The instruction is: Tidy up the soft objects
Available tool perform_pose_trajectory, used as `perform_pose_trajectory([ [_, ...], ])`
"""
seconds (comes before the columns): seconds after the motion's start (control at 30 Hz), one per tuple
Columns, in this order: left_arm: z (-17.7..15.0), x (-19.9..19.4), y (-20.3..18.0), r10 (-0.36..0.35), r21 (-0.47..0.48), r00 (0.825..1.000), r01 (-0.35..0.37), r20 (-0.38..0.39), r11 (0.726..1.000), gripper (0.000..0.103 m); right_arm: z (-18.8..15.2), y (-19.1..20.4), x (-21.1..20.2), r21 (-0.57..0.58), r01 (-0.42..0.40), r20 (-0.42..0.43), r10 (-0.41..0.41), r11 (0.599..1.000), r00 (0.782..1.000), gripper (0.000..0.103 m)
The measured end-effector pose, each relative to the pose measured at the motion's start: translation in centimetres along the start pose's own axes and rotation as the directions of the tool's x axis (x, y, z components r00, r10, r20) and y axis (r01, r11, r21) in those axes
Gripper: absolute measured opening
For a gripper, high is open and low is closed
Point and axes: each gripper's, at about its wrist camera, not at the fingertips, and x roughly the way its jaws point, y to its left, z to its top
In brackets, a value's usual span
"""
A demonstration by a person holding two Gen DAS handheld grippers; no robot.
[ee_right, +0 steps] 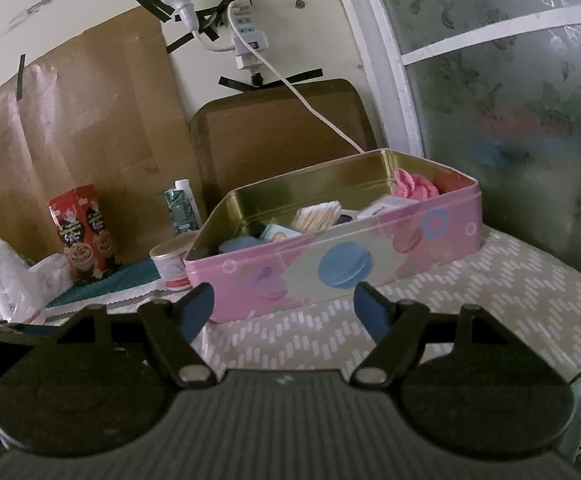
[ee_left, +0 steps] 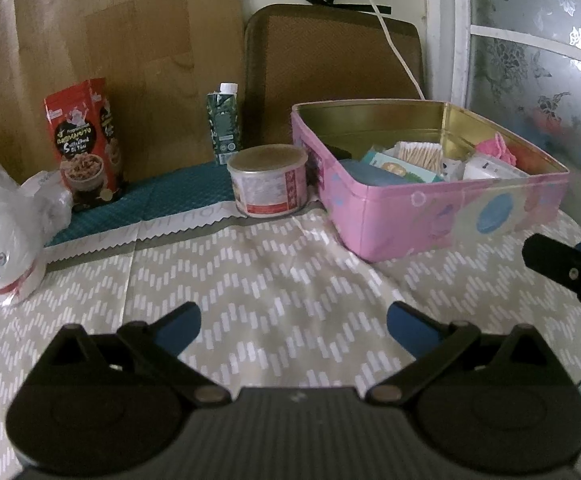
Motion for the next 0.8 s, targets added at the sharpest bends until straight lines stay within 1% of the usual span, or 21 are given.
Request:
perform_pose_trajectory([
  [0.17,-0.36,-0.23,0.15,0.013,0.006,1.000,-0.012,-0.003,1.000,0.103,-0.18,0.20,-0.07,-0.006,-0.002,-0.005,0.002,1.000,1.000,0.079],
  [0.4,-0.39,-0.40,0.83,0.020,-0.016,1.000,-0.020,-0.003,1.000,0.103,-0.36,0.72,-0.11,-0.018,-0.004,-0.003,0.004,1.000,1.000,0.080],
  [0.63,-0.50,-0.19,0.81,0.055,-0.006,0.998,-0.055,-0.004,0.998,0.103,-0.45,0.83,0.12,-0.022,-0.011,-0.010,0.011,1.000,1.000,0.080],
  [0.8,-0.57,-0.26,0.65,0.075,0.004,0.997,-0.075,0.010,0.997,0.103,-0.47,0.82,0.19,-0.023,-0.013,-0.009,0.012,1.000,1.000,0.080],
])
